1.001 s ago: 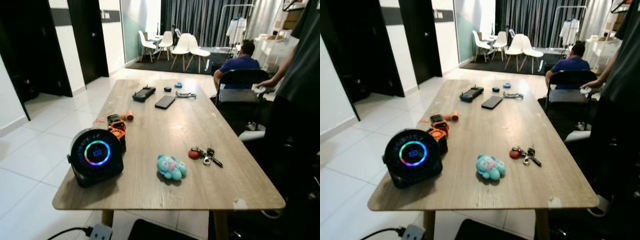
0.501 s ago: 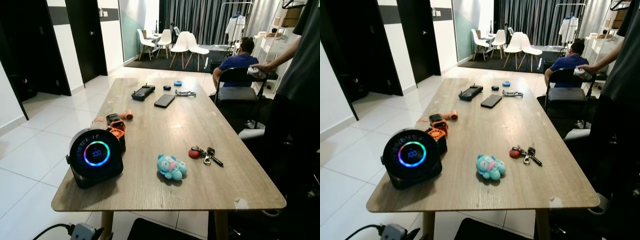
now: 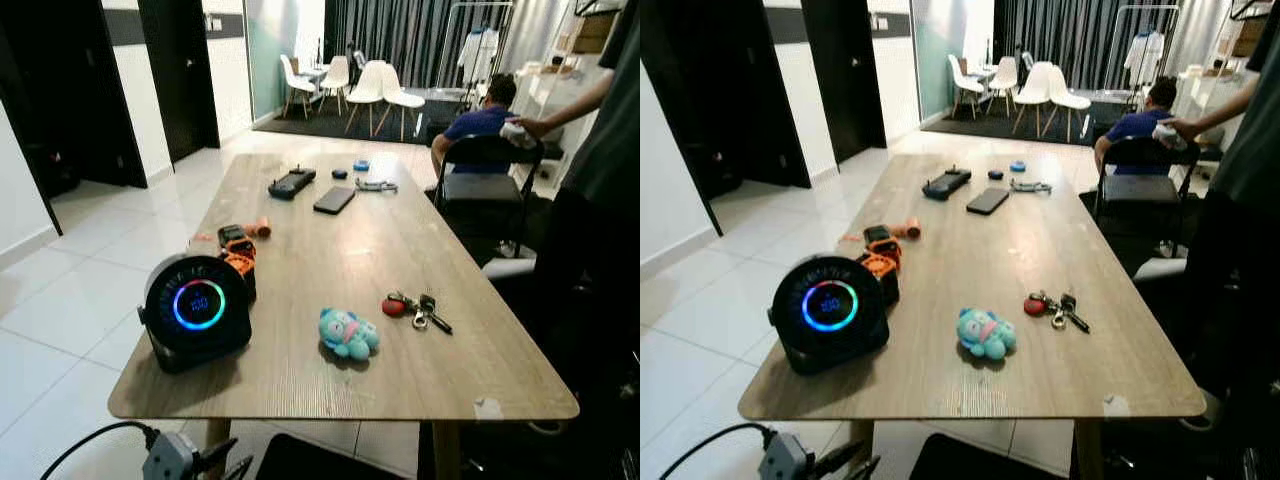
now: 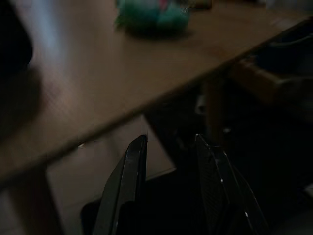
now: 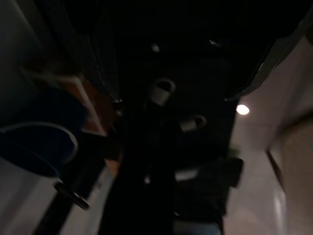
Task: Hang keys on a hook
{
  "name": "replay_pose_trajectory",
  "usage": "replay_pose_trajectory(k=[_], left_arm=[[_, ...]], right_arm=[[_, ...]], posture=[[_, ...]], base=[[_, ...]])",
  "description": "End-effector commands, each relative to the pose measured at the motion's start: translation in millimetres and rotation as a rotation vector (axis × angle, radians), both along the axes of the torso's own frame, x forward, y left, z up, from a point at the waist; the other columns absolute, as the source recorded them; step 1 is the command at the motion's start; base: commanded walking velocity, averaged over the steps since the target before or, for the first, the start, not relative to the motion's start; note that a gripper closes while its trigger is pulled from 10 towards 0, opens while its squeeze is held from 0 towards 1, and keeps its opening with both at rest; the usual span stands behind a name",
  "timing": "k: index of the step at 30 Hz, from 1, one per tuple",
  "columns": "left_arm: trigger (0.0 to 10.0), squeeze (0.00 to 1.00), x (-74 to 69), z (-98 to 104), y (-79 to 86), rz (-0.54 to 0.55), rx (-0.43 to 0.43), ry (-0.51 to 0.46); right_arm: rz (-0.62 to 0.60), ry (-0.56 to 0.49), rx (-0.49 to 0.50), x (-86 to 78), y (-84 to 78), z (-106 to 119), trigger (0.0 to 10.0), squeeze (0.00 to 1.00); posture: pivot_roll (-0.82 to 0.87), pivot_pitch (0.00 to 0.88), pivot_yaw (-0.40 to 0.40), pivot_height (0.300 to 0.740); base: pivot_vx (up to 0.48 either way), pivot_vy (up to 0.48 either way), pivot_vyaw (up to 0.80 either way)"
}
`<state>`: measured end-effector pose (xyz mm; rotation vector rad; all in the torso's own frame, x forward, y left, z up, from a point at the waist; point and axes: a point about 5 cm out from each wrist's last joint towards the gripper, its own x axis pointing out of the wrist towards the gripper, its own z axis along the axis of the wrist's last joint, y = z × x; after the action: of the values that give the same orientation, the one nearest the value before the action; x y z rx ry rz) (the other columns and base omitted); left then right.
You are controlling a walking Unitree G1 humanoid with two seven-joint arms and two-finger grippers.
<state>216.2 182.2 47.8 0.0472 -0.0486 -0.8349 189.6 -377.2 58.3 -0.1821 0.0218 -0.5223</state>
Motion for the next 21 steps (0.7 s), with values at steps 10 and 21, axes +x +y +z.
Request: replay_pose_trajectory(k=[10,21], left_arm=[[10.0,0.00,5.1,15,-3.7,-0.085,-0.021,0.005],[10.0,0.00,18.0,48,-14.0,-0.113,-0.089,-0.067]], right_arm=[[0.224,-0.121,0.000,30.2,26.8,21,10.0,0.00],[0.377,-0.213,-0.013,65.3,44.5,58,10.0,0.00]], posture=[[0.00,0.093,0.019,0.740],[0.00,0.091,0.012,0.740]], base=[[0.000,0.000,0.00],[0.000,0.000,0.00]])
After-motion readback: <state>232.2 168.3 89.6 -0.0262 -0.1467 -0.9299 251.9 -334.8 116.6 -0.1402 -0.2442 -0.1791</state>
